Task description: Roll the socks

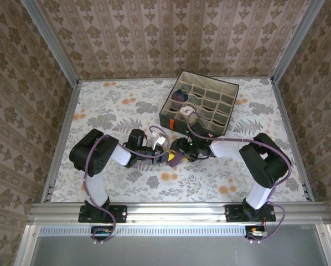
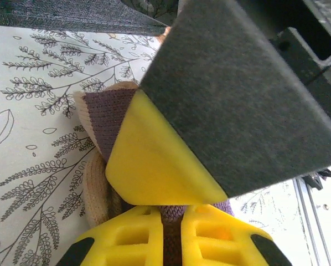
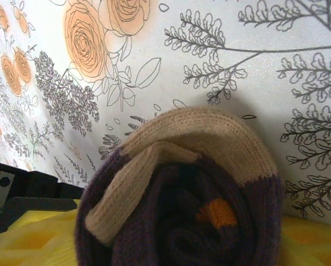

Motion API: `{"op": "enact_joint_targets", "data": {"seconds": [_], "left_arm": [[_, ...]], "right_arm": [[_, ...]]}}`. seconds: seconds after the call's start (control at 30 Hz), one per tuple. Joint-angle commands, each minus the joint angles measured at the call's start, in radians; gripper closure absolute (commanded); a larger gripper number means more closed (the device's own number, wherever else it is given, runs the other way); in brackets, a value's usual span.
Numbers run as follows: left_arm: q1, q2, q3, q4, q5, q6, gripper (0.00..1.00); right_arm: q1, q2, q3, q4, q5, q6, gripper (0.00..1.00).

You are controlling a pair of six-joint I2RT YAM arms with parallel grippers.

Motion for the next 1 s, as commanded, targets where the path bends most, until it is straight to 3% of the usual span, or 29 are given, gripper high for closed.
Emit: {"op": "enact_joint_targets", "data": {"seconds": [0.0, 0.17, 0.33, 0.53, 0.57, 0.6, 0.63, 0.97], "left_arm": [[-0.019, 0.028, -0.001, -0.186, 0.021, 0.051, 1.0], [-0.023, -0.039, 0.034, -0.395, -0.016, 0.21, 1.0], [-0.046, -0.135, 0.086, -0.63, -0.092, 0.416, 0.98], [-0.047, -0.27, 0.079, -0.65, -0.168, 0.482, 0.61], [-0.046, -0.299, 0.077, -0.651, -0.185, 0.49, 0.49], [-0.044, -0.327, 0.076, -0.654, -0.195, 0.502, 0.18], [-0.041, -0.35, 0.079, -0.665, -0.205, 0.515, 0.01], [0.005, -0.656, 0.062, -0.673, -0.413, 0.534, 0.0]], "right_arm": [[0.001, 0.104, 0.005, 0.106, -0.001, 0.038, 0.36], [-0.013, 0.116, -0.023, 0.217, -0.017, 0.063, 0.54], [-0.016, 0.084, -0.037, 0.335, -0.023, -0.005, 0.84], [-0.017, -0.02, -0.034, 0.344, 0.009, -0.184, 0.94], [-0.017, -0.047, -0.033, 0.331, 0.021, -0.226, 0.95], [-0.017, -0.073, -0.034, 0.318, 0.028, -0.271, 0.95], [-0.018, -0.097, -0.034, 0.307, 0.033, -0.31, 0.95], [-0.102, -0.335, -0.023, 0.179, -0.075, -0.724, 0.95]]}}
